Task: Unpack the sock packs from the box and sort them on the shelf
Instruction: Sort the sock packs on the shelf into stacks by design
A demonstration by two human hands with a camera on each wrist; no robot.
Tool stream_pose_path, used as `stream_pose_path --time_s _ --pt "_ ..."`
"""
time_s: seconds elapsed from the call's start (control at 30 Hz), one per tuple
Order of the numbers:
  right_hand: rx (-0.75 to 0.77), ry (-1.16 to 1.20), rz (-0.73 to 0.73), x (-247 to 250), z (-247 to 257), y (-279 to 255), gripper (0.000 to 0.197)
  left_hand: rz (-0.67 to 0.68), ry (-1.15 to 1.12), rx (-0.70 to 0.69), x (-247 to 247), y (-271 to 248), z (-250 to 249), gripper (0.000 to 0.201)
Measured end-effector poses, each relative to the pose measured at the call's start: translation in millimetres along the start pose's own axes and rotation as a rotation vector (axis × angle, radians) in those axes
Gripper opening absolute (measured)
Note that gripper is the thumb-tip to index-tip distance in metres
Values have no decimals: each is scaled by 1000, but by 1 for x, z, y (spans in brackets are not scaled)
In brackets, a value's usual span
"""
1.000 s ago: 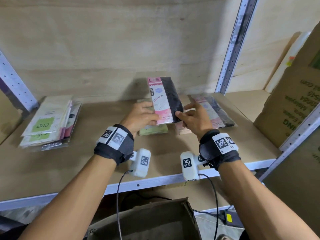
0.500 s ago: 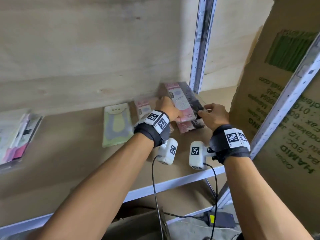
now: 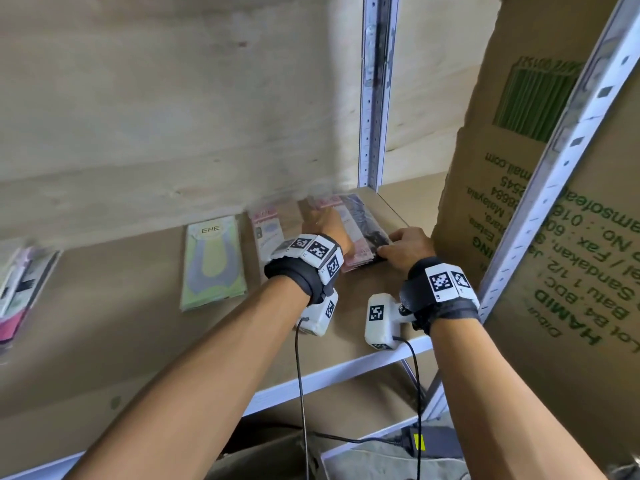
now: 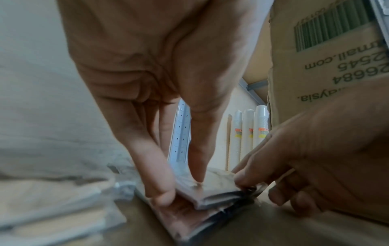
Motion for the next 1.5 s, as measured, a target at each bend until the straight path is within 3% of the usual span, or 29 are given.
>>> stream_pose_path --time_s 0.1,0.17,0.27,0.37,0.53,0.73,0.97,1.1,1.3,1.5 --pt "-24 -1 -32 5 2 0 48 -76 20 -80 17 -4 -7 21" --pt "-16 2 -69 11 8 -2 48 -170 -2 -102 42 -10 -3 19" --pt "50 27 -142 22 28 -13 38 -268 -101 -89 85 -22 29 28" --pt "188 107 -156 20 58 -35 21 -269 -422 -80 116 -41 87 23" --pt "425 171 28 -26 124 -91 10 -307 -611 -18 143 -68 202 17" --pt "579 124 235 -99 171 -155 5 -365 -671 24 159 -88 313 17" --pt "624 138 465 -191 230 -204 6 -482 -665 63 201 -104 396 14" --pt "637 110 559 -251 270 -223 6 -545 -688 154 231 -115 444 11" --pt "467 171 690 -337 320 -235 6 -672 -732 277 259 -134 499 11" --pt "375 243 711 -391 362 -259 43 -789 -762 339 279 -145 528 12"
Point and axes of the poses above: each hand's wrist, its own y-axis towards the middle knuckle, its own x-axis out of the back of the hand, z = x × y, the point moved 8 cm from there along y, towards the middle knuckle, and after that the axes turned 3 degrees about -z, right-handed, at the moved point
